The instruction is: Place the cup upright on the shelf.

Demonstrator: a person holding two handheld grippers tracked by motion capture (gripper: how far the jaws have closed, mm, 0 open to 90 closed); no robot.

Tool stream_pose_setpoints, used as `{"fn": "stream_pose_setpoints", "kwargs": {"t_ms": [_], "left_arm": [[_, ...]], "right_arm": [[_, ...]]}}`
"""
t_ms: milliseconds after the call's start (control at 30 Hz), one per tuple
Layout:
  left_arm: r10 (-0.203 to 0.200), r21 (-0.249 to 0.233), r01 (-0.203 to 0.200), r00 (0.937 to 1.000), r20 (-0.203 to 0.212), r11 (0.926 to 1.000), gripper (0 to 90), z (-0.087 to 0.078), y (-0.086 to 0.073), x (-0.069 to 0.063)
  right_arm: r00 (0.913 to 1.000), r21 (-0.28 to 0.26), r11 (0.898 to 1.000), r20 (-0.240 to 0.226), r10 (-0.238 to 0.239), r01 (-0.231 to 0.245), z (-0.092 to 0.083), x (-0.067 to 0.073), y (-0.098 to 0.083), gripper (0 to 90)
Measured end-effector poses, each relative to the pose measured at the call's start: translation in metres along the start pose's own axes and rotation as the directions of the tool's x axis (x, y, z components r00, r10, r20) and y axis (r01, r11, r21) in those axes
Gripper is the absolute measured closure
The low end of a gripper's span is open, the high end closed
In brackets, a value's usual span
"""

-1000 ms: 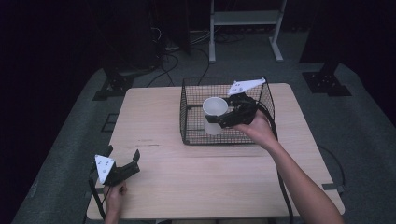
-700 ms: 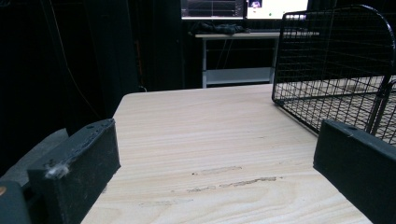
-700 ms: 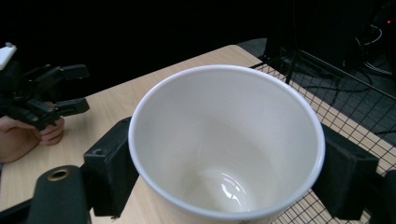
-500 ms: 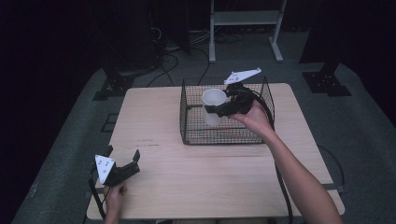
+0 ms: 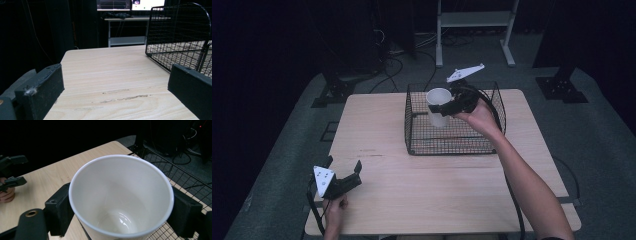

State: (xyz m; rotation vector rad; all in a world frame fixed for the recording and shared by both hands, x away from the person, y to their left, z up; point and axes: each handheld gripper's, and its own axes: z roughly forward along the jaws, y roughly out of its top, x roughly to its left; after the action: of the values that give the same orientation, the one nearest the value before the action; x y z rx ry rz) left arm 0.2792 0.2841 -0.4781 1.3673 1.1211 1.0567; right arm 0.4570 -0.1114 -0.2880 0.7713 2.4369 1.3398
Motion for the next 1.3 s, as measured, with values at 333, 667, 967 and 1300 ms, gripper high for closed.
{"fn": "stream_pose_setpoints", "kwargs": {"t_ms": [333, 667, 967, 1300], "left_arm": [[-0.002, -0.002, 0.002, 1.0, 0.001, 1.0, 0.0, 0.0, 0.0, 0.0], [-0.001, -0.002, 0.001, 1.0, 0.001, 1.0, 0.0, 0.0, 0.0, 0.0], [-0.001, -0.003, 0.001, 1.0, 0.001, 1.0, 0.0, 0.0, 0.0, 0.0], [-0.002, -0.003, 0.002, 1.0, 0.001, 1.0, 0.0, 0.0, 0.0, 0.0]], "right_arm": [[0.9994, -0.003, 0.999, 0.015, 0.032, -0.032, 0.011, -0.016, -0.003, 18.7], [0.9984, 0.006, 0.998, 0.013, 0.056, -0.056, 0.023, -0.029, -0.009, 18.7], [0.9963, 0.017, 0.996, 0.016, 0.084, -0.084, 0.031, -0.042, -0.015, 18.7], [0.9943, 0.031, 0.994, 0.002, 0.107, -0.107, 0.042, -0.051, -0.024, 18.7]]}}
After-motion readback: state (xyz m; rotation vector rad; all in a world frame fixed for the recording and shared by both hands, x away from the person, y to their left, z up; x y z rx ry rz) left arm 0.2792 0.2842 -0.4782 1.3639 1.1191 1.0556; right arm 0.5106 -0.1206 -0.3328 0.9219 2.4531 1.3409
